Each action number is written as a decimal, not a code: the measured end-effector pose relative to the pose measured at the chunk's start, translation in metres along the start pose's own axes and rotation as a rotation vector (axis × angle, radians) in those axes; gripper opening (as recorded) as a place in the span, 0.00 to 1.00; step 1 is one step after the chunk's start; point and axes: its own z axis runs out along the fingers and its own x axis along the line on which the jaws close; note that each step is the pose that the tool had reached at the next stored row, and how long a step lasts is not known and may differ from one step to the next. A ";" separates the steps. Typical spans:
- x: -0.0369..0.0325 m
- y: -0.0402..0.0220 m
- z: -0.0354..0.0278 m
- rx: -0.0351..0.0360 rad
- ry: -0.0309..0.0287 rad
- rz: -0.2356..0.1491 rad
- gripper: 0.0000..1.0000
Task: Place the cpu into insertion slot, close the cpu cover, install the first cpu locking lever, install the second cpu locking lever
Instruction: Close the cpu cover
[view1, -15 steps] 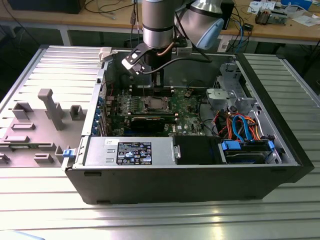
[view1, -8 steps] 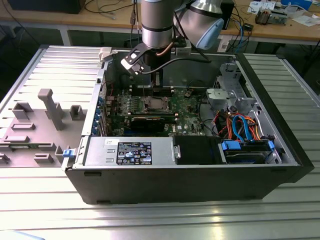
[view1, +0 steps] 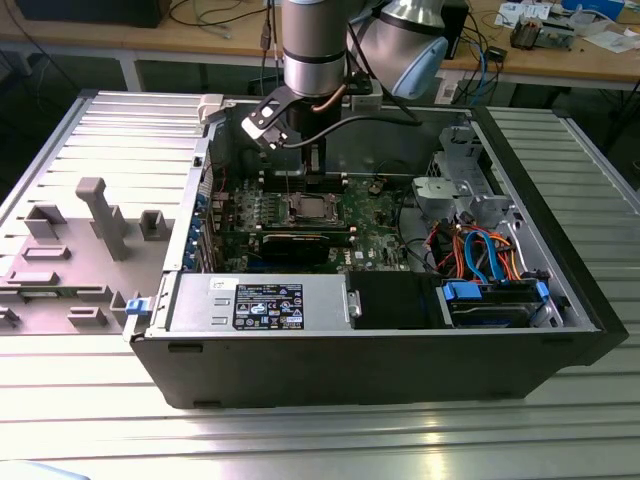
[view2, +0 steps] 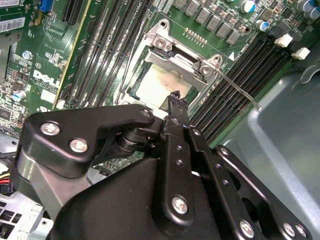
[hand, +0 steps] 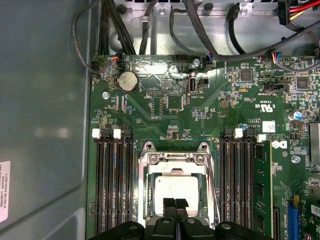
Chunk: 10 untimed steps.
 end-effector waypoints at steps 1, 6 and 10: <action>0.0000 -0.0001 0.0000 0.0000 0.0000 0.000 0.11; 0.0000 -0.0035 0.0008 0.0001 -0.0001 0.000 0.11; 0.0002 -0.0103 0.0019 -0.0002 0.0001 0.000 0.11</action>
